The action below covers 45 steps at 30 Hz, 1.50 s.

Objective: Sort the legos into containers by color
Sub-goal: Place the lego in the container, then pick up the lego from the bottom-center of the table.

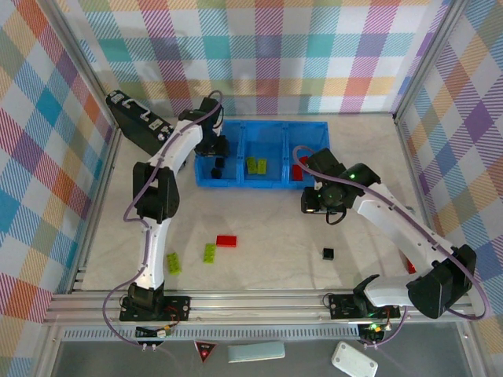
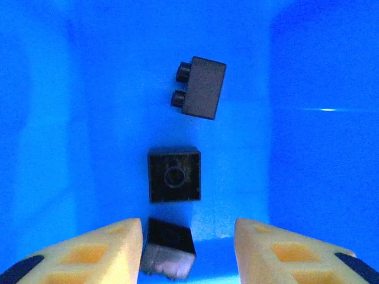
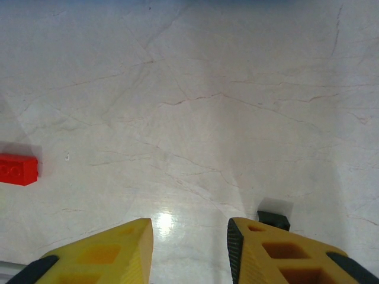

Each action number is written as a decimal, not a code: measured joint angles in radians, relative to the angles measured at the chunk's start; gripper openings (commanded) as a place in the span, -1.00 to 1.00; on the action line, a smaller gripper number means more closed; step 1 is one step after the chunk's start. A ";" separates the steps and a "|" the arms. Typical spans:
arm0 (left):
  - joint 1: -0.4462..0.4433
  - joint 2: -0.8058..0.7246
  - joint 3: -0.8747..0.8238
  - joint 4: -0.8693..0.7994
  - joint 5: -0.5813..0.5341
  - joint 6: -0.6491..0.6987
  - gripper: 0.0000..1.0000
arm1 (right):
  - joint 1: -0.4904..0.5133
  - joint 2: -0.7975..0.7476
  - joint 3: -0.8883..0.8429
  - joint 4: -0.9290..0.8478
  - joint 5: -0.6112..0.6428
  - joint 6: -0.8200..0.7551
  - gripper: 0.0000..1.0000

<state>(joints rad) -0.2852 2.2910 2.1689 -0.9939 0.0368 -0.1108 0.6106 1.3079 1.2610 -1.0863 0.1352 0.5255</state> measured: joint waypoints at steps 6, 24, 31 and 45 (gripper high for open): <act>0.000 -0.142 -0.122 0.008 0.000 0.000 -0.11 | 0.043 0.064 -0.006 0.032 -0.024 0.014 -0.20; 0.115 -0.480 -0.482 0.034 0.008 0.031 -0.10 | 0.294 0.430 0.206 0.108 -0.038 0.139 -0.11; 0.171 -0.598 -0.609 0.045 -0.005 0.053 -0.10 | 0.391 0.566 0.325 0.121 0.012 0.269 -0.05; 0.182 -0.646 -0.784 0.158 -0.038 0.060 -0.12 | 0.496 0.734 0.450 0.122 0.050 0.515 0.46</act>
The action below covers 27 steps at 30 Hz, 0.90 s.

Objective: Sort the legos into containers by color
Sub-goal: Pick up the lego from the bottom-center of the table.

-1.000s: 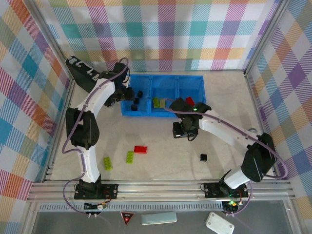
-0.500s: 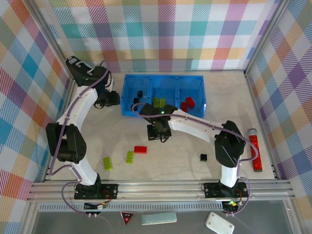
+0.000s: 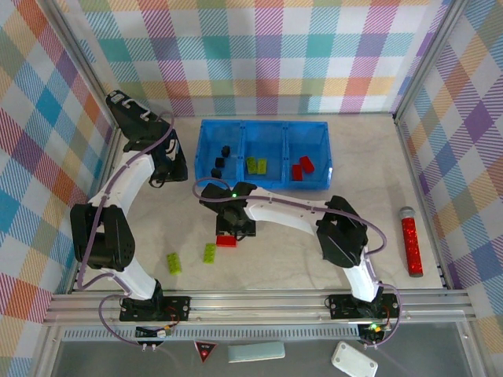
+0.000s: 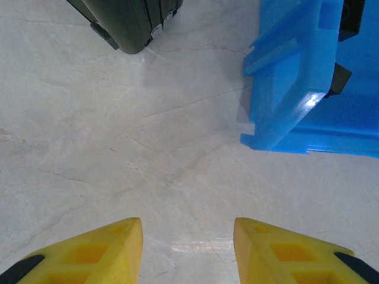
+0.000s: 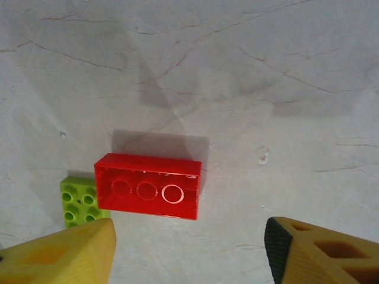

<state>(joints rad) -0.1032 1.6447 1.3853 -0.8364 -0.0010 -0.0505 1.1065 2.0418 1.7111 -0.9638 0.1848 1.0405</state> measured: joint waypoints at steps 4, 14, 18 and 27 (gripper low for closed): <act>0.000 -0.016 -0.015 0.021 0.002 0.004 -0.12 | 0.008 0.047 0.049 -0.009 0.002 0.037 0.51; 0.000 -0.017 -0.015 0.032 0.032 0.007 -0.12 | 0.013 0.188 0.167 -0.047 -0.014 0.088 0.76; 0.000 -0.017 -0.015 0.032 0.047 0.007 -0.12 | 0.014 0.221 0.185 -0.058 -0.029 0.105 0.76; 0.000 -0.017 -0.015 0.032 0.072 0.007 -0.12 | 0.014 0.237 0.189 -0.069 -0.058 0.119 0.64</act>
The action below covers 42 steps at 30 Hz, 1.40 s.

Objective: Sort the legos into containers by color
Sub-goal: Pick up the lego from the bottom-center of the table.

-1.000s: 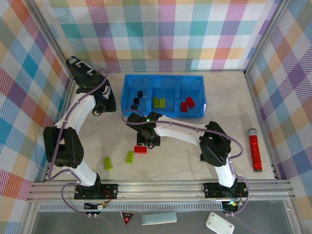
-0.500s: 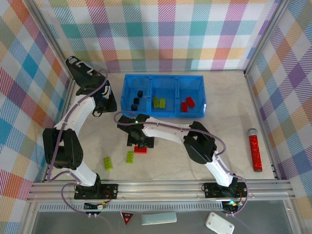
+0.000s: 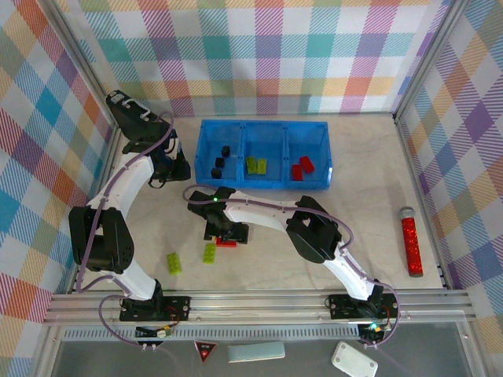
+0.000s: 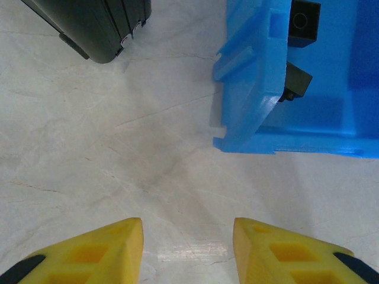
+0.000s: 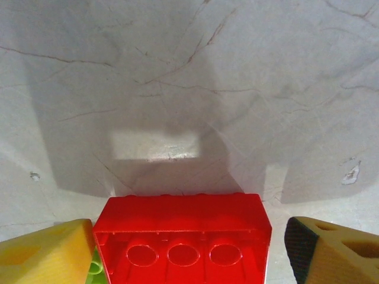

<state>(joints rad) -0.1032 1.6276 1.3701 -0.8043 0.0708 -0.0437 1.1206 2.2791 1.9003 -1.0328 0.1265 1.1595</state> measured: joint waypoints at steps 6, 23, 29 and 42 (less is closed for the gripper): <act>0.000 0.000 0.000 0.000 0.019 0.000 -0.11 | 0.000 0.015 0.000 0.000 -0.018 0.005 0.53; 0.000 0.000 0.000 0.000 0.026 0.000 -0.11 | 0.000 0.019 0.001 0.000 -0.022 0.005 0.34; 0.000 0.000 0.000 0.000 0.026 0.000 -0.11 | 0.003 0.015 -0.005 0.001 -0.014 0.004 0.34; 0.000 0.000 0.000 0.000 0.026 0.001 -0.11 | -0.003 -0.125 -0.154 0.003 0.031 -0.044 0.31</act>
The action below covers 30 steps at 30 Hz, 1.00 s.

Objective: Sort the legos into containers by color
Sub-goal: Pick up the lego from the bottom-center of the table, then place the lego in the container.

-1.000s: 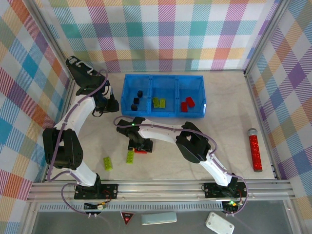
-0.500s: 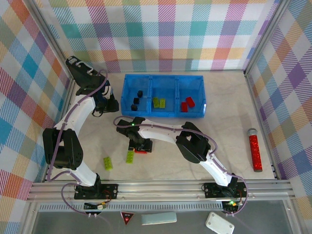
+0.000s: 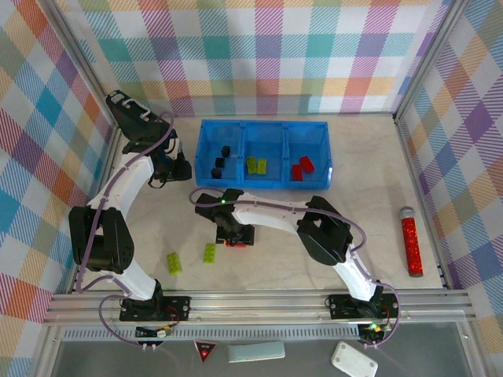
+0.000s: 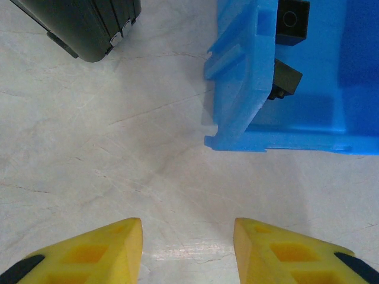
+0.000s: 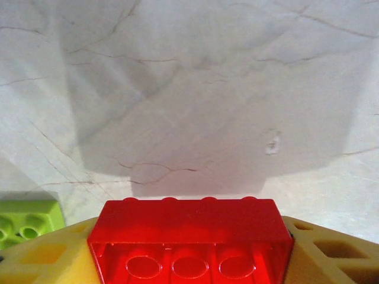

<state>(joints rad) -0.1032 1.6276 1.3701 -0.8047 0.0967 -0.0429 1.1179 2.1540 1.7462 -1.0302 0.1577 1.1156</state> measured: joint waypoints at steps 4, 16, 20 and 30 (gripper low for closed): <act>0.000 0.000 -0.001 0.003 0.004 0.008 -0.10 | -0.014 -0.037 -0.047 0.001 0.018 -0.047 0.31; 0.000 0.000 -0.012 0.023 0.018 0.014 -0.09 | -0.135 -0.198 -0.232 0.051 0.005 -0.227 0.32; 0.000 0.000 -0.012 0.023 0.016 0.014 -0.09 | -0.191 -0.248 -0.262 0.064 -0.008 -0.288 0.32; 0.000 0.000 -0.012 0.023 0.014 0.015 -0.09 | -0.369 -0.329 -0.273 0.065 -0.013 -0.423 0.32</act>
<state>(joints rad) -0.1032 1.6276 1.3579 -0.7815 0.1108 -0.0277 0.7486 1.8252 1.4734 -0.9653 0.1448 0.6930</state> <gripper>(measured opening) 0.457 0.662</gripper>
